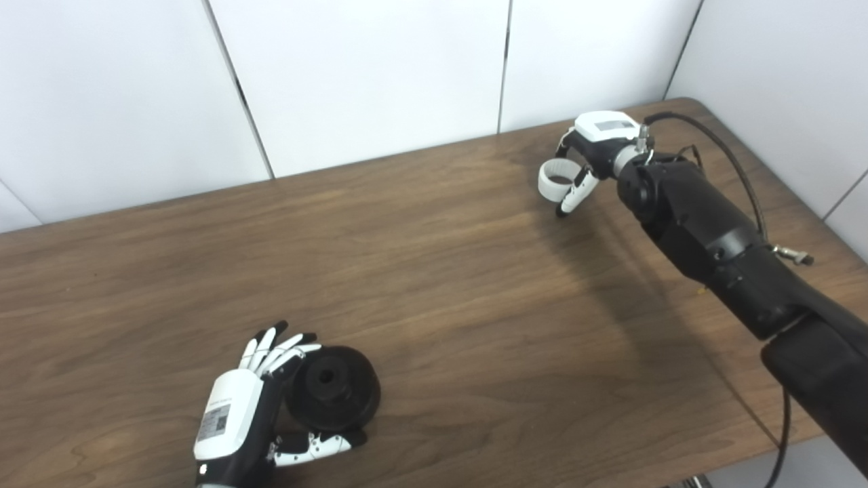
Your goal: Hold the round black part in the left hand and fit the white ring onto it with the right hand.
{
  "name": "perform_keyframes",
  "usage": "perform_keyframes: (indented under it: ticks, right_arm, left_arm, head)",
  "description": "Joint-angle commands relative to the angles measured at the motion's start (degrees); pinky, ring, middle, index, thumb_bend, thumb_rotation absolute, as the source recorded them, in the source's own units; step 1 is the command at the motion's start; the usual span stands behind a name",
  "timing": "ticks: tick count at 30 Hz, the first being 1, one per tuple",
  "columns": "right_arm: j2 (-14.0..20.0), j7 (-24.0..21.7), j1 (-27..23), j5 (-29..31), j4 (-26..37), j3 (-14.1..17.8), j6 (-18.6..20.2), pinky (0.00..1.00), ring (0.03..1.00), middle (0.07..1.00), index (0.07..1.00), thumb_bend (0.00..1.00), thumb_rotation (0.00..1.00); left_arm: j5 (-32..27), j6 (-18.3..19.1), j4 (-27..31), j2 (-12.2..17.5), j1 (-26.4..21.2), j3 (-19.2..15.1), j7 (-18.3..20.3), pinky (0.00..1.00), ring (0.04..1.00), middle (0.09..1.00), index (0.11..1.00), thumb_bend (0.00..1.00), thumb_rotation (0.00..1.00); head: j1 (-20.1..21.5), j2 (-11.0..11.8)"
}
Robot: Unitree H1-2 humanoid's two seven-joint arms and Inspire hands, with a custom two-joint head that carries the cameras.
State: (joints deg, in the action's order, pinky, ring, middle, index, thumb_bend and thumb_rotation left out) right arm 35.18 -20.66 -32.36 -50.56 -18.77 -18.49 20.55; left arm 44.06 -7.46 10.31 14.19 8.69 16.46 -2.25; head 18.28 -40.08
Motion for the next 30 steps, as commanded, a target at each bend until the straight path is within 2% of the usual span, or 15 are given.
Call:
perform_keyframes:
  ticks: [1, 13, 16, 18, 30]
  right_arm:
    - [1.8, 0.7, -2.1, -0.5, 0.5, 0.4, 0.1, 1.00, 0.980, 0.915, 0.708, 0.79, 0.29]
    - [1.6, 1.9, -1.9, -0.5, 0.6, 0.1, -1.2, 1.00, 0.945, 0.867, 0.658, 0.76, 0.24]
    - [1.7, 2.5, -1.7, -0.5, 0.6, 0.1, -1.7, 1.00, 0.936, 0.841, 0.525, 0.57, 0.17]
    - [1.6, 3.1, -1.5, -0.1, 0.6, 0.4, -2.0, 1.00, 0.930, 0.826, 0.498, 0.53, 0.15]
    - [1.8, 5.2, -0.6, 1.0, 0.4, 0.9, -2.9, 1.00, 0.912, 0.797, 0.488, 0.52, 0.13]
  left_arm:
    - [1.2, 0.3, -0.6, 1.3, 0.2, -0.6, 0.0, 1.00, 0.975, 0.851, 0.483, 0.52, 0.06]
    - [1.3, 0.1, -0.4, 1.3, 0.3, -0.6, 0.1, 1.00, 0.973, 0.848, 0.483, 0.52, 0.06]
    - [1.3, -0.1, -0.5, 1.3, 0.4, -0.5, 0.0, 1.00, 0.969, 0.848, 0.483, 0.52, 0.06]
    - [1.5, 0.1, -0.4, 1.1, 0.4, -0.5, 0.0, 1.00, 0.968, 0.846, 0.483, 0.52, 0.06]
    - [2.4, 0.6, -0.8, 0.2, 0.3, 0.0, -0.4, 1.00, 0.960, 0.838, 0.483, 0.52, 0.06]
  head:
    - [0.0, 0.0]
    - [0.0, 0.0]
    - [-0.1, -0.1]
    - [-0.2, 0.0]
    - [-0.5, 0.3]
